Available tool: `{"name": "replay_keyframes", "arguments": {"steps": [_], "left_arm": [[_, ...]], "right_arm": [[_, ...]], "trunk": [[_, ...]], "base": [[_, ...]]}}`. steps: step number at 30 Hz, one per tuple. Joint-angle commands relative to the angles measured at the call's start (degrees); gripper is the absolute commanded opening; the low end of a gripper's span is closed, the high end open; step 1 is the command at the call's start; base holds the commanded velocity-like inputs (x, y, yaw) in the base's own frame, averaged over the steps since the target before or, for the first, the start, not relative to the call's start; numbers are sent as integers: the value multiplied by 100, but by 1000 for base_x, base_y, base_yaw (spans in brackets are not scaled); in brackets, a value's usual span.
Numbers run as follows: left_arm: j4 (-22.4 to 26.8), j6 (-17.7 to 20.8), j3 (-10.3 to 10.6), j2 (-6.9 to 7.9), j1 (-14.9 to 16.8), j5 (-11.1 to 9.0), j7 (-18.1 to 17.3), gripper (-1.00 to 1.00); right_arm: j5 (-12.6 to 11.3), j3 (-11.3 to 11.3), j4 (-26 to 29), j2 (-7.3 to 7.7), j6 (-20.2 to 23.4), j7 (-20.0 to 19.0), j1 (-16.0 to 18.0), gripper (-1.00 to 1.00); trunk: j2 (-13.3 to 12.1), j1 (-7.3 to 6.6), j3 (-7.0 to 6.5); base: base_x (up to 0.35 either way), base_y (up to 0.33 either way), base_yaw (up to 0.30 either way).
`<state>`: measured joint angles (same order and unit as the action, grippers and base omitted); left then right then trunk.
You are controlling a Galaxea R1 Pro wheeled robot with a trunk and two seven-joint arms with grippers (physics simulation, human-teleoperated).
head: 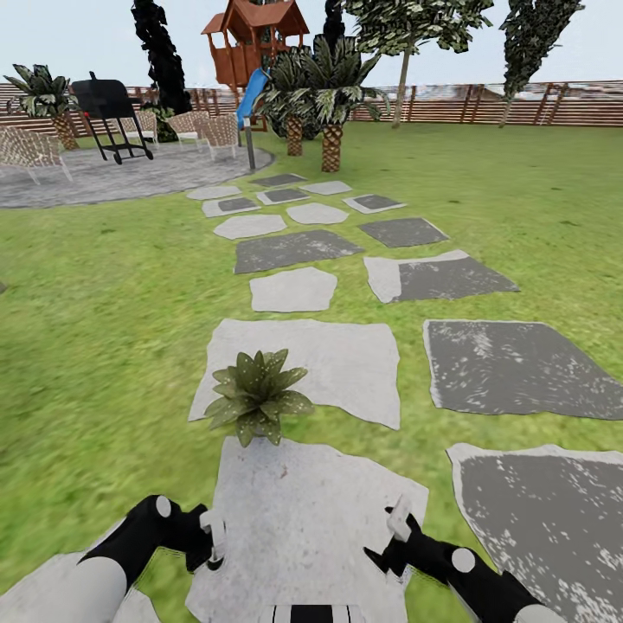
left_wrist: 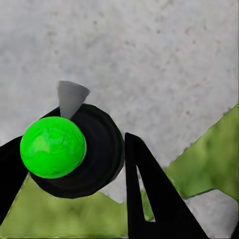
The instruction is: Pick up the pesticide atomizer in the garden and spray insectifuge to fully cover both potted plants in the garden.
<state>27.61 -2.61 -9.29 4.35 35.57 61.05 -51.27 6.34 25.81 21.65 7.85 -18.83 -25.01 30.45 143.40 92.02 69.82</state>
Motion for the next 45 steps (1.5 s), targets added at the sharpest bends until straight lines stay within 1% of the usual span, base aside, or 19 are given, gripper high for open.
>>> {"name": "replay_keyframes", "arguments": {"steps": [1, 3, 7, 10, 14, 19, 20, 21, 22, 25, 28, 31, 33, 35, 37, 39, 42, 45], "left_arm": [[39, 6, -35, 27, 36, 85, -62, -100], [103, 73, 29, 64, 102, 152, -126, -100], [232, 204, 99, 9, 197, 199, -254, -100], [280, 301, 195, -89, 195, 261, -344, -100], [288, 429, 323, -220, 208, 265, -474, -100], [337, 446, 482, -384, 235, 272, -533, -100], [347, 446, 513, -417, 235, 272, -533, -100], [357, 446, 545, -450, 237, 271, -533, -100], [362, 446, 1492, -682, 237, 269, -533, -100], [368, 448, 1522, -706, 234, 269, -533, -100], [369, 453, 1532, -767, 231, 274, -533, -100], [369, 455, 1535, -821, 231, 281, -533, -100], [368, 454, 1543, -902, 231, 288, -533, -100], [374, 460, 1553, -987, 231, 297, -528, -100], [376, 468, 1661, -1033, 231, 296, -526, -100], [376, 460, 1768, -1049, 231, 294, -525, -100], [378, 455, 1803, -1065, 231, 271, -514, -100], [384, 460, 1815, -1117, 231, 235, -508, -100]], "right_arm": [[62, -6, 34, 2, -31, 1, 35, 100], [66, -3, 99, -1, -32, -2, 101, 100], [187, -6, 229, -6, -31, -19, 209, 100], [281, -6, 326, -66, -35, -111, 208, 100], [408, -13, 455, -173, -30, -240, 207, 100], [565, -15, 617, -319, -25, -400, 207, 100], [596, -15, 649, -352, -28, -432, 207, -100], [628, -15, 681, -384, -30, -465, 207, -100], [1601, -15, 1292, -427, -31, -1542, 207, -100], [1599, -15, 1337, -444, -32, -1564, 207, -100], [1598, -15, 1400, -451, -25, -1572, 207, -100], [1604, -14, 1414, -497, -18, -1576, 207, -100], [1607, -15, 1431, -546, -16, -1577, 207, -100], [1620, -11, 1512, -625, -15, -1571, 207, -100], [1620, -9, 1619, -673, -12, -1577, 207, -100], [1617, -8, 1661, -699, -12, -1581, 207, -100], [1623, -11, 1667, -723, -14, -1585, 207, -100], [1610, -8, 1668, -731, -15, -1586, 207, -100]], "trunk": [[2, -1, 5], [2, -1, 5], [2, -1, 5], [2, -1, 5], [2, -1, 5], [2, -1, 5], [2, -1, 5], [2, -1, 5], [2, -1, 5], [2, -1, 5], [2, -1, 5], [2, -1, 5], [2, -1, 5], [2, -1, 5], [2, -1, 5], [2, -1, 5], [2, -1, 5], [2, -1, 5]], "base": [[0, 0, 0], [0, 0, 0], [0, 0, 0], [0, 0, 0], [0, 0, 0], [0, 0, 0], [0, 0, 0], [0, 0, 0], [0, 0, 0], [0, 0, 0], [0, 0, 0], [0, 0, 0], [0, 0, 0], [0, 0, 0], [0, 0, 0], [0, 0, 0], [0, 0, 0], [0, 0, 0]]}}
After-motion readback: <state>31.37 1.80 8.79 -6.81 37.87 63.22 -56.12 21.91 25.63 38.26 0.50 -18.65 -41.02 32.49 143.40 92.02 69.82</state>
